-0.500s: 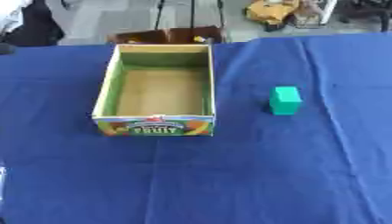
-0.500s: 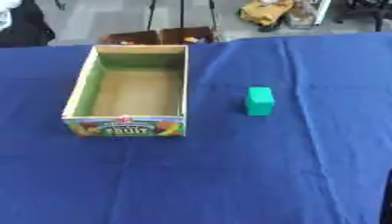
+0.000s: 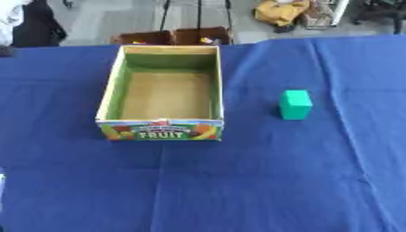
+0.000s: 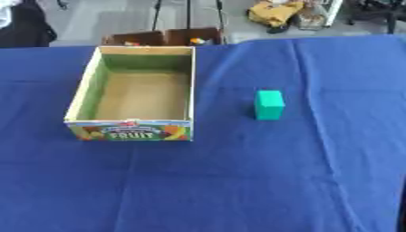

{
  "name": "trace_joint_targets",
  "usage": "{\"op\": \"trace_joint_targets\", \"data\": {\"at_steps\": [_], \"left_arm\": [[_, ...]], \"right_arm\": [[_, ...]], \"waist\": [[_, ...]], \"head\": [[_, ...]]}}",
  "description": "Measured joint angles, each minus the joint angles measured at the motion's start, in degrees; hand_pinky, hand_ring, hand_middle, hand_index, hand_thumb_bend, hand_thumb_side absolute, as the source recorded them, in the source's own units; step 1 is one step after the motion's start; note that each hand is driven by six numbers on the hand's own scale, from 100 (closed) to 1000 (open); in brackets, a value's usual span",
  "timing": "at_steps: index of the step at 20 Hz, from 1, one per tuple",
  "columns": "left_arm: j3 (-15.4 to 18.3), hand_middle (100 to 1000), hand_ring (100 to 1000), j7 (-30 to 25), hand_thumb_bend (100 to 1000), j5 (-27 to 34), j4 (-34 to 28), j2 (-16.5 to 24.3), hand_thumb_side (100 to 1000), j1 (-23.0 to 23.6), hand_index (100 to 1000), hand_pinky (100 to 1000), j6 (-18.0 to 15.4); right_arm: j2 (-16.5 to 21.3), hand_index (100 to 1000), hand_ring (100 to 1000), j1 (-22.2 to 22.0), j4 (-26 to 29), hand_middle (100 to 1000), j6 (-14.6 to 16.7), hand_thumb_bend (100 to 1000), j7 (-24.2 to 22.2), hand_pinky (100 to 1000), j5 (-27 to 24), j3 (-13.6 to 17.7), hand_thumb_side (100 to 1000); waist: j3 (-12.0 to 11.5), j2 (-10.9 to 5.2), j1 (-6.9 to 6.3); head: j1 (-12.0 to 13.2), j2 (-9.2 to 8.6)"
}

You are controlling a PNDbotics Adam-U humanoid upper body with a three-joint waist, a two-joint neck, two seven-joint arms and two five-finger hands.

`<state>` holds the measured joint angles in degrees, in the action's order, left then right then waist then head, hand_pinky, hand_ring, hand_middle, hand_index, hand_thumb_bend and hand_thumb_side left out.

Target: Pick up objects on the table and place them in the box.

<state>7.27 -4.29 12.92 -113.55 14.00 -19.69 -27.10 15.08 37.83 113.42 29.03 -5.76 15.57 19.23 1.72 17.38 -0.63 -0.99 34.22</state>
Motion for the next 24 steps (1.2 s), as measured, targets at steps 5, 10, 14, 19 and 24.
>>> {"op": "trace_joint_targets", "data": {"at_steps": [5,10,14,19,24], "left_arm": [[-0.3,843,732,-0.3,100,0.2,0.0,0.0,1000,0.0,967,670,0.1],[-0.5,843,732,-0.6,100,0.4,0.0,-0.5,1000,0.3,966,670,0.2],[-0.7,843,732,-0.9,100,0.7,0.0,-0.5,1000,0.5,966,670,0.3],[-0.9,843,731,-1.2,100,0.9,0.0,-0.5,999,0.7,965,670,0.4],[-1.1,844,730,-1.4,100,1.2,0.0,-0.5,999,0.9,965,670,0.5]], "right_arm": [[4.0,883,735,7.2,-5.3,738,-2.3,132,-9.1,727,10.0,-4.0,940],[8.0,908,773,14.8,-20.9,778,2.0,134,-17.1,738,18.6,-6.8,960],[9.9,928,807,19.8,-33.9,818,7.9,153,-20.9,732,25.1,-8.1,985],[11.0,936,835,25.7,-47.8,853,11.6,167,-19.6,731,34.4,-9.9,990],[11.0,941,847,29.3,-59.6,864,14.2,246,-17.0,748,43.0,-11.2,962]], "waist": [[-0.1,-0.44,-0.31],[-0.3,-0.77,-0.48],[-0.4,-0.87,-0.67],[-0.5,-1.46,-0.65],[-0.6,-1.52,-0.68]], "head": [[-0.5,0.04],[-1.0,0.08],[-1.3,0.08],[-1.6,0.08],[-2.0,0.09]]}}
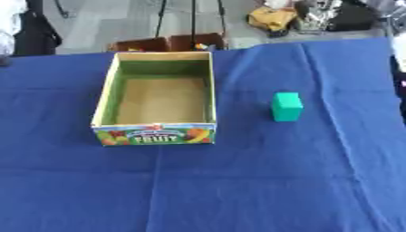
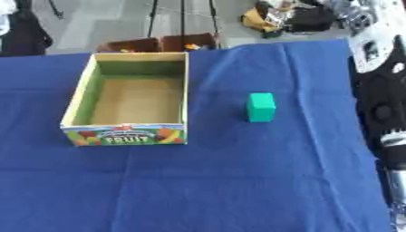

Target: Pick up objects on the table and place them in the box.

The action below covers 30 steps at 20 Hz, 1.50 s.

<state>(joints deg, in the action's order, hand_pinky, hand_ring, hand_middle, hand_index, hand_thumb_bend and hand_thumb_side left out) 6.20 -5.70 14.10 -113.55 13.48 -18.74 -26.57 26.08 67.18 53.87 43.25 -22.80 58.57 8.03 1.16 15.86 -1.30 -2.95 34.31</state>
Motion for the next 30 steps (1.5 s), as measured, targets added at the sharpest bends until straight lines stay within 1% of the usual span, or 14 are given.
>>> {"op": "trace_joint_targets", "data": {"at_steps": [1,2,4,8,11,13,15,16,18,19,20,21,23,30], "left_arm": [[0.0,844,730,0.0,100,0.0,0.0,0.0,999,0.0,965,670,0.0],[0.0,845,730,-0.1,100,0.0,0.0,0.0,998,0.0,965,670,0.0],[0.0,845,730,-0.2,100,0.1,0.0,0.0,1000,0.0,965,670,0.0],[0.0,846,729,-0.3,100,0.1,0.0,0.0,1000,0.0,965,670,0.1],[0.0,846,729,-0.4,100,0.1,0.0,0.0,1000,0.0,965,670,0.2],[-0.1,847,728,-0.5,100,0.1,0.0,0.0,1000,0.0,965,669,0.3],[-0.2,847,728,-0.5,100,0.1,0.0,0.0,1000,0.0,965,669,0.3],[-0.3,847,728,-0.5,100,0.0,0.0,0.0,1000,0.0,965,669,0.3],[-0.3,847,728,-0.5,100,0.0,0.0,-0.1,1000,0.0,965,669,0.3],[-0.3,847,728,-0.5,100,0.0,0.0,-0.3,1000,0.0,965,669,0.3],[-0.3,848,727,-0.5,100,0.0,0.0,-0.4,1000,0.0,964,669,0.3],[-0.3,848,727,-0.6,100,0.0,0.0,-0.5,1000,0.0,964,670,0.3],[-0.3,848,727,-0.6,100,0.0,0.0,-0.5,1000,0.0,964,670,0.4],[-0.3,847,726,-0.6,100,0.0,0.0,-0.5,1000,0.0,962,669,0.4]], "right_arm": [[0.0,941,848,0.5,-2.0,864,0.3,252,0.3,748,1.5,-0.1,960],[0.0,942,849,1.0,-3.9,864,0.6,288,0.6,758,3.0,-0.2,946],[0.0,950,854,1.6,-7.0,868,0.9,324,0.9,775,5.6,-0.3,936],[0.0,957,860,1.9,-11.3,872,1.1,407,1.1,791,8.6,-0.3,903],[0.0,973,868,1.9,-13.3,878,1.1,506,1.1,807,9.4,-0.3,851],[0.3,984,871,1.8,-14.4,883,0.8,639,0.8,819,9.4,-0.3,835],[0.7,991,873,1.6,-15.4,891,0.3,693,0.3,826,9.3,-0.5,807],[1.0,1000,871,1.4,-15.8,895,0.0,731,0.0,837,9.2,-0.7,720],[1.2,1000,869,1.1,-16.7,897,-1.0,728,-1.0,846,8.7,-1.0,594],[1.4,1000,868,0.8,-17.2,896,-1.6,729,-1.6,846,8.3,-1.2,586],[1.5,1000,866,0.7,-17.6,893,-2.2,716,-2.2,852,7.8,-1.4,504],[1.5,1000,864,0.6,-18.0,893,-3.0,704,-3.0,852,7.3,-1.5,500],[1.5,1000,854,0.3,-18.7,884,-4.5,669,-4.5,858,6.1,-1.8,431],[1.9,982,834,-0.1,-19.0,856,-8.4,634,-8.4,846,1.0,-2.7,392]], "waist": [[0.0,-0.01,-0.01],[0.0,-0.02,-0.01],[-0.1,-0.02,-0.02],[-0.1,-0.02,0.0],[-0.1,0.0,0.02],[-0.1,0.04,0.02],[-0.1,0.07,0.02],[-0.1,0.11,0.02],[-0.1,0.19,0.0],[-0.1,0.25,0.0],[-0.1,0.32,-0.02],[-0.1,0.36,-0.04],[0.0,0.41,-0.04],[0.0,0.58,0.02]], "head": [[0.0,0.0],[0.0,0.0],[-0.1,0.0],[-0.1,-0.02],[-0.1,-0.05],[-0.1,-0.08],[-0.1,-0.08],[-0.1,-0.09],[-0.1,-0.1],[-0.1,-0.11],[-0.1,-0.11],[-0.1,-0.12],[-0.2,-0.14],[-0.5,-0.18]]}}
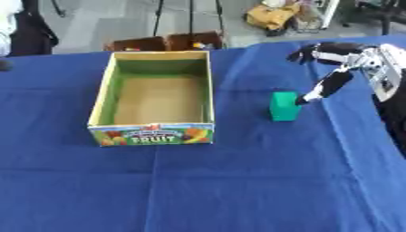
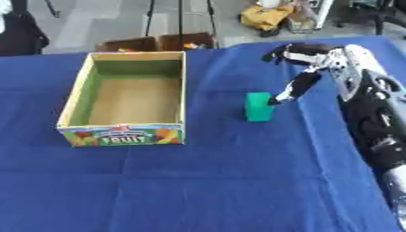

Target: Pick up objects on the table and place them in the box.

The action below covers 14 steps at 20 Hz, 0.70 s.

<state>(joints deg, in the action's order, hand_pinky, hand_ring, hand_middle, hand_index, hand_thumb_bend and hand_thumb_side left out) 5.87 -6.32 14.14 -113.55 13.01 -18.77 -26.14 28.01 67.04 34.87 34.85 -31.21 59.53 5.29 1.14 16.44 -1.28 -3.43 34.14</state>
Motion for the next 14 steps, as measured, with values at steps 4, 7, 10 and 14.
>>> {"op": "trace_joint_targets", "data": {"at_steps": [4,7,10,14], "left_arm": [[0.0,847,725,0.0,100,0.0,0.0,0.0,1000,-0.1,961,669,0.1],[0.0,847,724,-0.1,100,0.0,0.0,0.0,1000,-0.2,960,668,0.1],[0.0,847,723,-0.1,100,-0.1,0.0,0.0,1000,-0.2,960,668,0.1],[0.0,847,722,-0.1,100,-0.1,0.0,-0.1,1000,-0.2,960,668,0.1]], "right_arm": [[0.0,954,815,-0.4,0.6,827,-1.0,615,-1.0,825,-2.3,-0.4,367],[0.0,950,808,-0.7,1.2,818,-1.4,600,-1.4,826,-2.9,-0.6,390],[0.0,949,804,-1.1,2.2,813,-1.4,547,-1.4,820,-4.0,-0.7,446],[0.0,948,800,-0.9,6.5,810,-1.4,496,-1.4,802,-6.1,0.1,500]], "waist": [[-0.1,0.17,0.04],[-0.1,0.23,0.02],[-0.2,0.56,-0.04],[-0.1,0.72,-0.02]], "head": [[0.0,-0.14],[0.0,-0.2],[0.0,-0.24],[0.0,-0.24]]}}
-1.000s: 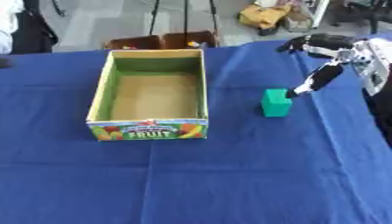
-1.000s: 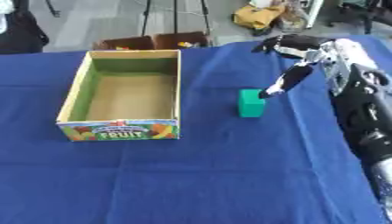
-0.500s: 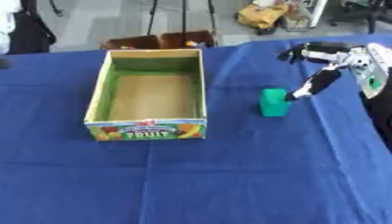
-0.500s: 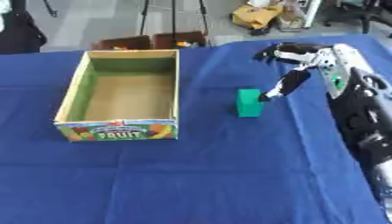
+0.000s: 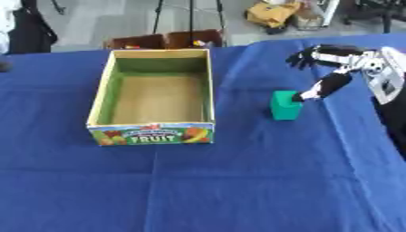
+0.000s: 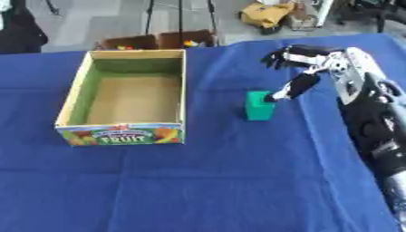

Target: Pick up objects on the table and place them in the box.

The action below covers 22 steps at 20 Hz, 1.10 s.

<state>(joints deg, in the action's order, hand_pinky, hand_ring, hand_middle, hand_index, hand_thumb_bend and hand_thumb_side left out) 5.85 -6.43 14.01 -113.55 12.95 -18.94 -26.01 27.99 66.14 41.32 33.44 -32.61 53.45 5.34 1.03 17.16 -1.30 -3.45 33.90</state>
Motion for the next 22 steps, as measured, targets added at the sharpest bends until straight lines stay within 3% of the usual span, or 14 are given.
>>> {"op": "trace_joint_targets", "data": {"at_steps": [7,14,22], "left_arm": [[0.0,847,721,-0.2,100,-0.2,0.0,-0.1,1000,0.0,960,668,0.2],[0.0,848,720,-0.2,100,-0.2,0.0,-0.2,1000,-0.1,961,668,0.3],[0.0,849,720,-0.3,100,-0.2,0.0,-0.4,1000,-0.2,961,668,0.3]], "right_arm": [[0.9,949,804,0.4,5.9,822,-0.4,478,-0.4,802,-3.2,0.6,508],[2.2,957,821,-1.6,5.7,852,-1.0,572,-1.0,813,-5.8,-1.9,451],[2.6,946,814,-2.8,4.6,845,-0.7,578,-0.7,815,-6.4,-4.2,444]], "waist": [[0.1,0.0,0.29],[0.1,0.22,0.38],[0.1,0.4,0.36]], "head": [[0.0,0.0],[0.0,-0.17],[-0.1,-0.2]]}}
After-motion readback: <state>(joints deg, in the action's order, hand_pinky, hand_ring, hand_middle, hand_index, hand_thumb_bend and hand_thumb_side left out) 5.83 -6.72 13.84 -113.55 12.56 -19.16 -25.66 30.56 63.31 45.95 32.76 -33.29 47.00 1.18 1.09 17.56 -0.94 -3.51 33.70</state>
